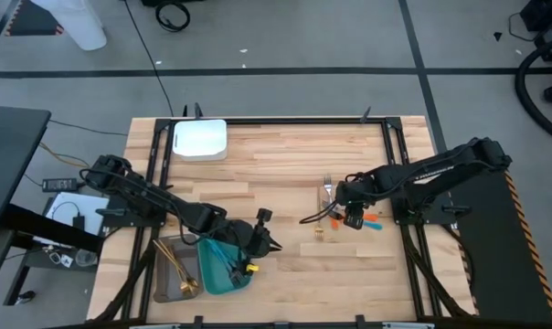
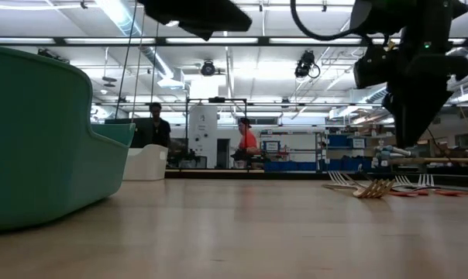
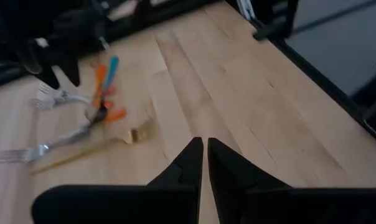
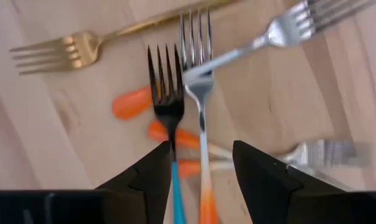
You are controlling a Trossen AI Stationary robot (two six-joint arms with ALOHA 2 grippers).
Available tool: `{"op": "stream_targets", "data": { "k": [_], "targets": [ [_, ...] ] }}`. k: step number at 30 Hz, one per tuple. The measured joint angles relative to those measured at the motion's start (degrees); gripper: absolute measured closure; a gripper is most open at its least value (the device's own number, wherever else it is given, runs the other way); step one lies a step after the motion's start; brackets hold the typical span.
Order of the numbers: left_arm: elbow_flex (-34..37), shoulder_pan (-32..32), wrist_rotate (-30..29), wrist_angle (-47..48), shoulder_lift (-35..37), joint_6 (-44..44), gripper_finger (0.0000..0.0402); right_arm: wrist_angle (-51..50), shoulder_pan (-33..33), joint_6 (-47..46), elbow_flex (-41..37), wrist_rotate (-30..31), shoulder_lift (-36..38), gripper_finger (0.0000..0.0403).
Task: Sort silverware by color (type)
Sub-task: Put the blue fork into the green bin
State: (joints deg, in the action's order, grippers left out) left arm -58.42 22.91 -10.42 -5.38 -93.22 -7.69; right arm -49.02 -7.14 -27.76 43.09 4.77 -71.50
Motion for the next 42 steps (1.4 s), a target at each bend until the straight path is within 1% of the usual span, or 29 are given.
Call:
{"op": "stream_targets", "data": {
  "k": [4, 9, 15, 20, 26, 33, 36, 42],
  "targets": [
    [-0.01, 0.73, 0.05, 2.97, 0.61, 1.08, 0.037, 0.79, -0.73, 2.25, 0.0, -1.7, -3.58, 0.0229],
    [-0.03, 1.47, 0.0, 5.28, 1.1, 2.74, 0.037, 0.37, -3.49, 3.84, 0.0, -3.8, -7.48, 0.0237],
    [-0.01, 1.45, 0.0, 6.21, 1.1, 4.49, 0.037, 1.03, -7.75, 4.42, 0.0, -2.02, -12.0, 0.0249],
    [-0.01, 1.43, 0.0, 6.09, 1.1, 4.53, 0.037, 1.38, -10.86, 5.43, 0.0, 1.09, -14.62, 0.0262],
    [-0.01, 1.43, -0.02, 6.16, 1.1, 5.61, 0.037, 3.77, -11.21, 3.92, -0.08, 1.88, -16.58, 0.0273],
    [-0.01, 1.5, -0.02, 6.53, 1.08, 5.76, 0.037, 5.51, -10.29, 0.04, -0.22, 0.92, -18.06, 0.0289],
    [-0.01, 1.5, -0.02, 6.62, 1.08, 6.25, 0.037, 5.72, -10.29, -1.01, -0.22, 1.0, -18.17, 0.0305],
    [-0.01, 1.5, -0.02, 7.56, 1.08, 7.19, 0.037, 6.06, -10.36, -4.09, -0.26, 1.4, -18.24, 0.0352]
  ]
}}
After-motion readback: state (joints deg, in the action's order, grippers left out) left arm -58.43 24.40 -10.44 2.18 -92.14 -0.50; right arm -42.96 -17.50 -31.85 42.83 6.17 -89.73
